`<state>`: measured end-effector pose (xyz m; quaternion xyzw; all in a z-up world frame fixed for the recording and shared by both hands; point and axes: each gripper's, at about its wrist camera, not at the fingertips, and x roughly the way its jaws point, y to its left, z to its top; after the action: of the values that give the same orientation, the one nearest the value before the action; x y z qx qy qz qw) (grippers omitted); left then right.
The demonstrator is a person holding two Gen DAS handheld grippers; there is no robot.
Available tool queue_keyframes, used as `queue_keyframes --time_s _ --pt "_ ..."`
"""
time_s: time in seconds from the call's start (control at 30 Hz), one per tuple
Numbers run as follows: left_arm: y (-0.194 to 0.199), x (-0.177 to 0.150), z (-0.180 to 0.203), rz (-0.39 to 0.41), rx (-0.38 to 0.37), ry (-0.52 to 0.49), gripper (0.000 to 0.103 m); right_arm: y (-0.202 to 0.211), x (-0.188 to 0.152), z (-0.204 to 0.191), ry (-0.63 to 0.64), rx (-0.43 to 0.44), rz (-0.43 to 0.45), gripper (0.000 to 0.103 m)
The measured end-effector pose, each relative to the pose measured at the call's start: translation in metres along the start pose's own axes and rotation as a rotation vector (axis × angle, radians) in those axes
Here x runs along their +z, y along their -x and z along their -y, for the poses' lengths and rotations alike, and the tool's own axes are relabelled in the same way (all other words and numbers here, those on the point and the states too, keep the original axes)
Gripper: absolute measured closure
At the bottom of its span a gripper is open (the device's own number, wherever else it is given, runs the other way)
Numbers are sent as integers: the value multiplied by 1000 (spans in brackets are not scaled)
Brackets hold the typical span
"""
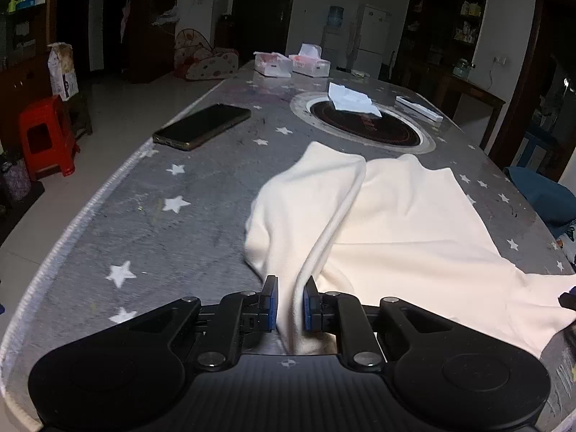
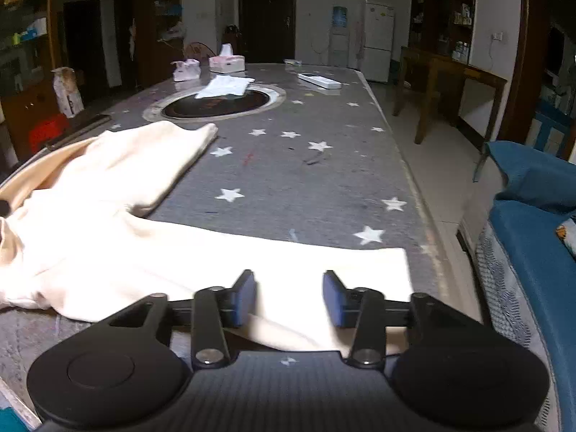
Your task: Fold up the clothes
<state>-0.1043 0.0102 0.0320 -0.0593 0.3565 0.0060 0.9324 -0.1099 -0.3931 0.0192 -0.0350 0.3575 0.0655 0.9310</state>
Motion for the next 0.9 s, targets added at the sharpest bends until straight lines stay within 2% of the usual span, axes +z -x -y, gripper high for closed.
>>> queue_keyframes --time_s 0.23,0.37,0.47,0.53,0.63,0.7,0.77,0.9 --pt "11 -8 -12 -5 29 11 85 -2 1 9 -3 -24 -13 54" --pt "18 5 -1 27 25 -38 76 -3 7 0 14 -15 0 54" --pt "16 19 13 58 11 -93 75 -7 14 -11 21 29 21 54" --pt "7 29 25 69 0 -134 68 -10 18 -19 24 57 31 53" --pt "-15 44 44 65 -4 -189 68 -15 21 -30 25 89 35 49" --pt "-34 55 53 42 -18 -199 68 -18 22 -37 25 106 35 48" --pt "-52 63 61 24 -21 -215 59 -21 22 -41 22 118 30 46" --pt "-87 76 69 -10 -6 -218 59 -26 18 -45 11 124 18 42"
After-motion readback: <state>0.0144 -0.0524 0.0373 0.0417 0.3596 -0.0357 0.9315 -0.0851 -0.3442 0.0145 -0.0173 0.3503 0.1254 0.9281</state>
